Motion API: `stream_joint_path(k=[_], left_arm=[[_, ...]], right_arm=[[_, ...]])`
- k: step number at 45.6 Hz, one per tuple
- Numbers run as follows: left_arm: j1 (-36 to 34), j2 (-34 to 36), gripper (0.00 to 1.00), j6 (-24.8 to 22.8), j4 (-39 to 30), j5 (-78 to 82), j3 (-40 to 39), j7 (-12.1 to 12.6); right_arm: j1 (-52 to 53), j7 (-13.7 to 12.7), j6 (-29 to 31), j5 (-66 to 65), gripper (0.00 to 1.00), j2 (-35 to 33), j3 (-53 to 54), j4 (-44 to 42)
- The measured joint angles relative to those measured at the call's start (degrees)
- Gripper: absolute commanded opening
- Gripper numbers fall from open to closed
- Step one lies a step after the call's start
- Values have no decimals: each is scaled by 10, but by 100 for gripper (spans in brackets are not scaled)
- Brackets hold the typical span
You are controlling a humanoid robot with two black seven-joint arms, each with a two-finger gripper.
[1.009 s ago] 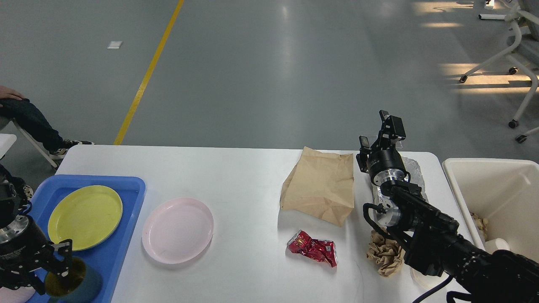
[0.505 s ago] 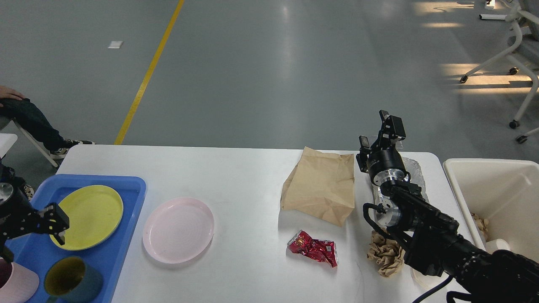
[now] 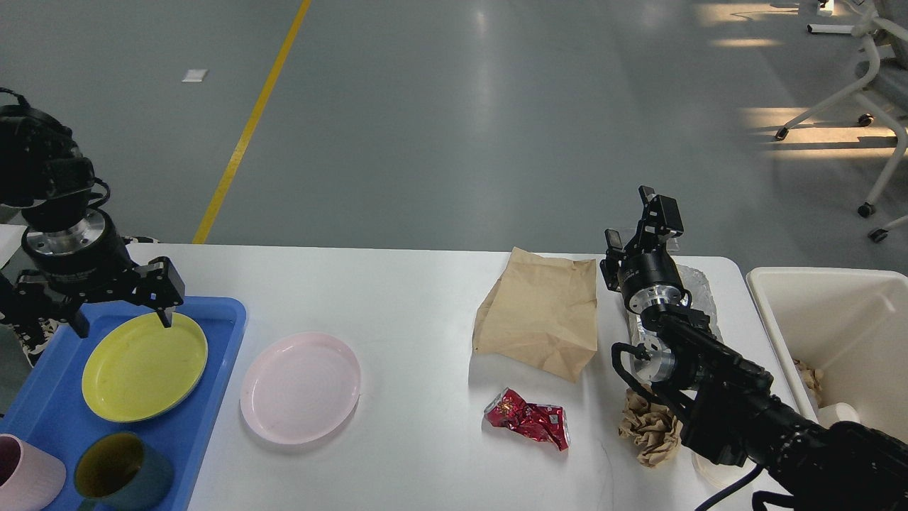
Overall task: Tidy desktop
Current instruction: 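Open the left gripper and raise it off the cup, then reach the left gripper to the pink plate rim and grasp it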
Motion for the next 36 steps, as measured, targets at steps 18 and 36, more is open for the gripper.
stream_joint_path(k=[18,36], left_arm=[[49,-61,95,108,-31,-2,-78,9],[219,-64,91,232,-10,-11,-195,34]], right_arm=[[0,0,0,0,100,0,0,0],[0,0,0,0,100,0,0,0]])
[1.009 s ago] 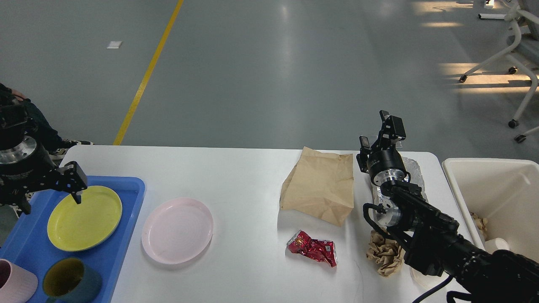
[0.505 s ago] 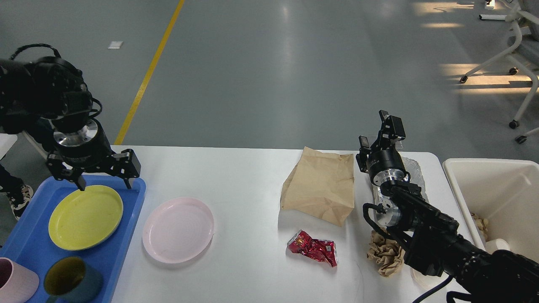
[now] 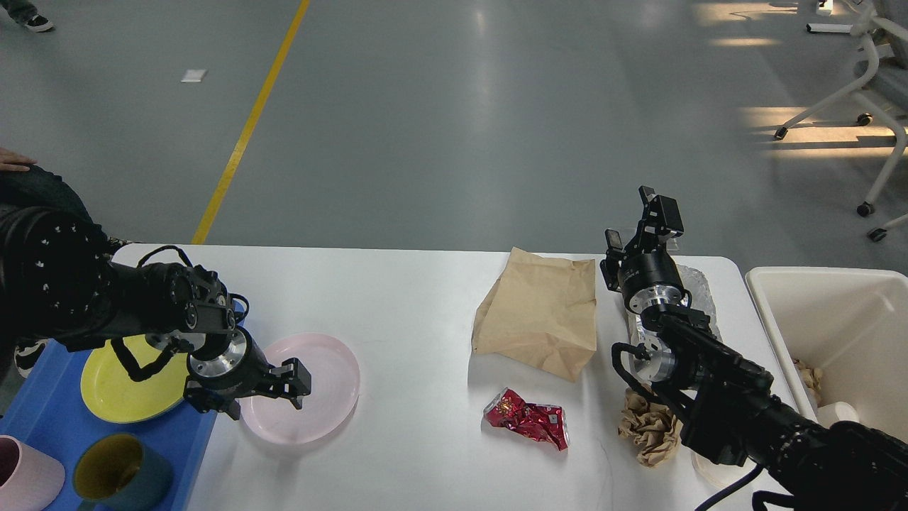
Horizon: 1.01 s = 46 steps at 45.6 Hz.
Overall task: Tidy desktop
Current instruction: 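Reach the left gripper to the pink plate rim and grasp it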
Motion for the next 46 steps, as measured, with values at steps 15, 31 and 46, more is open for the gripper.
stream_joint_path(k=[15,31,46], left_arm=[[46,6,86,34,16,-33,-14,28],[75,5,66,35,37,-42,-15,38],[87,3,19,19,46,-42,-16,39]], right_arm=[[0,0,0,0,100,0,0,0],[0,0,0,0,100,0,0,0],[0,0,0,0,100,0,0,0]])
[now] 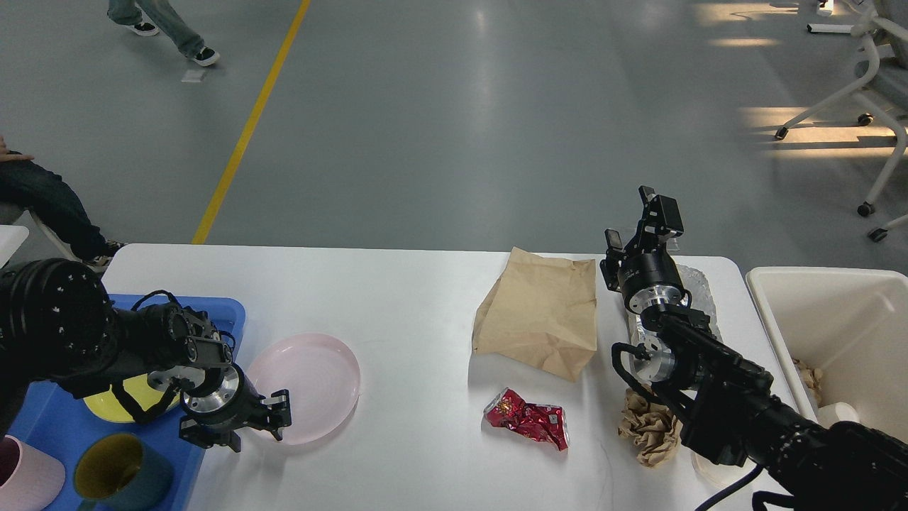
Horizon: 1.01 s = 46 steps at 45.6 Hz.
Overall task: Tidy desktop
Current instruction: 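Reach the left gripper to the pink plate rim and grasp it, then lift the pink plate and lay it onto the yellow plate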
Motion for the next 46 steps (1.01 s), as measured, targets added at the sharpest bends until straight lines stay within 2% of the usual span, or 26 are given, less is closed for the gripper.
stream_joint_path(k=[10,26,38,42,46], left_arm=[[7,-1,1,-34,2,0,-3,0],[10,1,0,-65,6,1,-4,0],[-41,18,0,-131,6,2,1,2],[-67,24,0,-138,6,3,4,15],[-96,32,0,-140,6,3,4,40]], right_arm=[[0,0,0,0,100,0,0,0],[0,0,0,0,100,0,0,0],[0,0,0,0,100,0,0,0],[0,0,0,0,100,0,0,0],[0,0,0,0,100,0,0,0]])
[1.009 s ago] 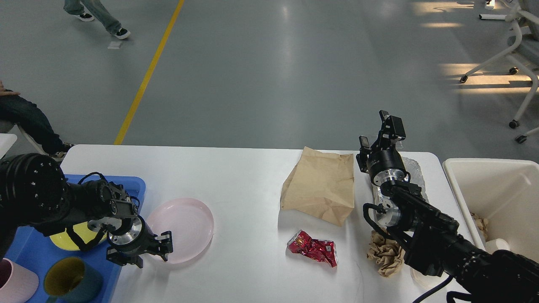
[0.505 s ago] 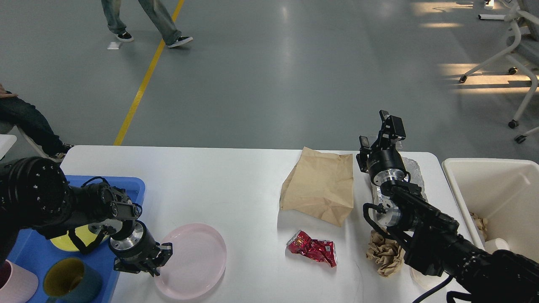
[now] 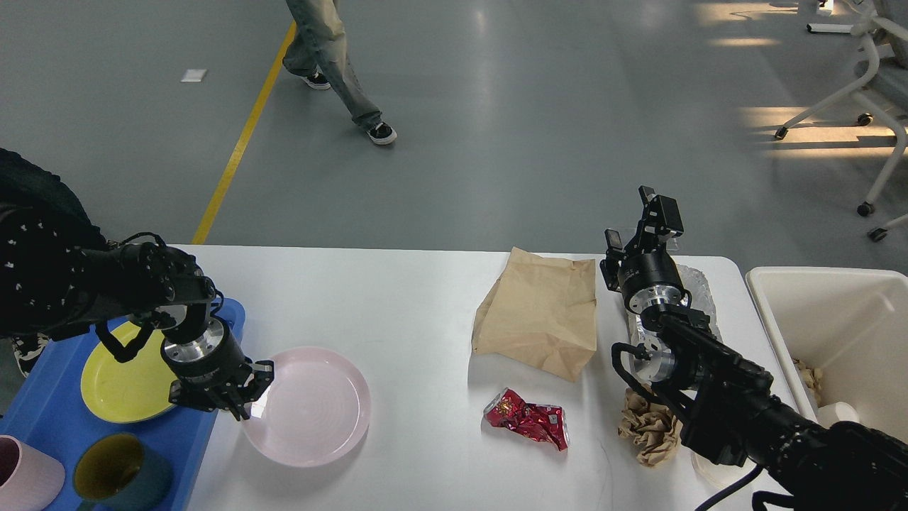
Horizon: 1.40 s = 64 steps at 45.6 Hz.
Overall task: Tidy desktop
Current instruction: 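Lift the pink plate and lay it onto the yellow plate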
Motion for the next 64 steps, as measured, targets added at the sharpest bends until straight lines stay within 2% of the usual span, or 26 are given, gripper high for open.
stream_joint_path(k=[7,15,23,31,43,57,64], left_arm=[[-48,24,0,-6,1,3,-3,15],[-112,69,0,-47,1,3,-2,29],[-125,136,0,-57,26,2,2,32],[-67,182,0,-57,99,1,0,42],[46,199,0,-83,232,-1,-21,43],[138,205,0,-100,320,-1,-60,43],[170,203,0,-102,342,-1,-80,44]], right_arm=[[0,0,0,0,100,0,0,0],[0,0,0,0,100,0,0,0],[0,0,0,0,100,0,0,0],[0,0,0,0,100,0,0,0],[0,0,0,0,100,0,0,0],[0,0,0,0,100,0,0,0],[0,0,0,0,100,0,0,0]])
